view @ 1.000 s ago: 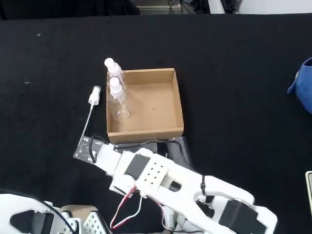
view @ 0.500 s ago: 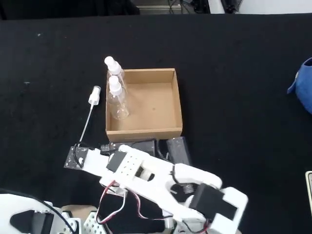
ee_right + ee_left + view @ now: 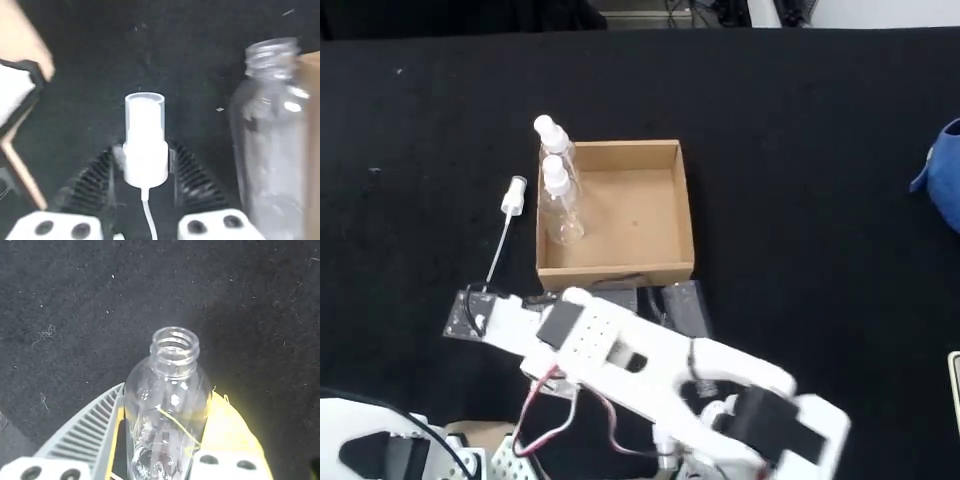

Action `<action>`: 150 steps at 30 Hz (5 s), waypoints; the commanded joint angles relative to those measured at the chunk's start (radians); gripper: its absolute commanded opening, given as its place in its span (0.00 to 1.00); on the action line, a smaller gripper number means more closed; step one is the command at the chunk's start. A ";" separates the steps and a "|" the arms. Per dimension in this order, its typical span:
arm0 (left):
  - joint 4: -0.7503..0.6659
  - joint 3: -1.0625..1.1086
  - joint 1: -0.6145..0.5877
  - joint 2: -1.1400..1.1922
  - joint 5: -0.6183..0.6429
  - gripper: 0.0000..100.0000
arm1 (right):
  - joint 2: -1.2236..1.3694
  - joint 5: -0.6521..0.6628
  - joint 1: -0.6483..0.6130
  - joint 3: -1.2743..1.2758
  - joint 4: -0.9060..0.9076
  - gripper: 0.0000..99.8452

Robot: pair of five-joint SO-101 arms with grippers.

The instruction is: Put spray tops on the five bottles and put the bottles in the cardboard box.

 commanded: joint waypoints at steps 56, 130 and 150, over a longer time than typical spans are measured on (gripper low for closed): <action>-0.664 1.610 1.896 -2.122 0.430 0.03 | -0.742 -0.658 1.080 -0.676 -0.034 0.01; -1.209 2.121 1.831 -2.211 0.626 0.03 | -0.740 -0.384 0.486 -0.074 -0.879 0.01; -1.208 2.123 1.827 -2.211 0.626 0.03 | -0.750 -0.376 0.456 0.084 -0.796 0.04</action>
